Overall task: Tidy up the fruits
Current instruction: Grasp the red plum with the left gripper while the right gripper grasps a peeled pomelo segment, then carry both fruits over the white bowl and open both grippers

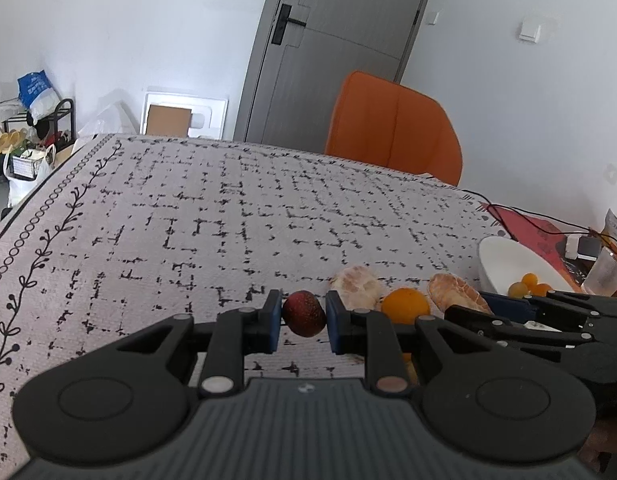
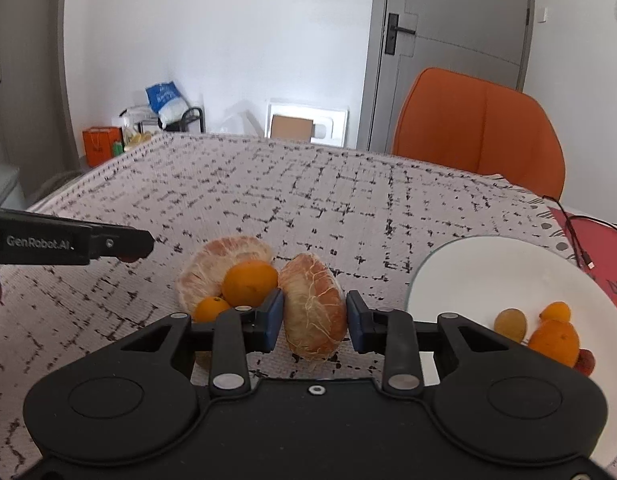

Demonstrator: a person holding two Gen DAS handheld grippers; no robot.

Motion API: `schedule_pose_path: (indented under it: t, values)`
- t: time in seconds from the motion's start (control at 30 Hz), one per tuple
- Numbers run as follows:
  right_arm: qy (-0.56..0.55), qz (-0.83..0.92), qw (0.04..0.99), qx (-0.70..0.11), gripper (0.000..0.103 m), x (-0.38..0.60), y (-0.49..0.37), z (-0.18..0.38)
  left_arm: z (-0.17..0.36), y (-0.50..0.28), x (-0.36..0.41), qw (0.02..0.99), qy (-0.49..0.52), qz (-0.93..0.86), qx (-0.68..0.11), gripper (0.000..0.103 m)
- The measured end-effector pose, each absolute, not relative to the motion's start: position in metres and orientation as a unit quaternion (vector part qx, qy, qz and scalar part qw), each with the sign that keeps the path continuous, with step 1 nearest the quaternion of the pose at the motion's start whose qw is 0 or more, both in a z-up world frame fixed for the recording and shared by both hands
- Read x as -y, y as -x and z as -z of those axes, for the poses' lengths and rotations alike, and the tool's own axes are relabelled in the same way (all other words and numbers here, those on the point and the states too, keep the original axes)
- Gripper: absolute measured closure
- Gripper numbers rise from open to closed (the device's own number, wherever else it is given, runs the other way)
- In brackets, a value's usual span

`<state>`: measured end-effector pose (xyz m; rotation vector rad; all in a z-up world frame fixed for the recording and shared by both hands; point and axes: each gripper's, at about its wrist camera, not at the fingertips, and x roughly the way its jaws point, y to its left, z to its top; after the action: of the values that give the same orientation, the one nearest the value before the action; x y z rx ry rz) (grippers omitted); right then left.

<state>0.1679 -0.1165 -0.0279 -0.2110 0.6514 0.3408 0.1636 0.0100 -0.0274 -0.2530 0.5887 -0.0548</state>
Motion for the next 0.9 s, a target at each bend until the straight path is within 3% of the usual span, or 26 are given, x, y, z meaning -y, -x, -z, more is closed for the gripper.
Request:
schedule_pose_path:
  t: [0.9]
  values:
    - [0.028, -0.095, 0.953, -0.286, 0.071, 0.206, -0.129, 0.006, 0.009, -0.166, 0.063, 0.953, 0.082, 0.094, -0.275, 0.081]
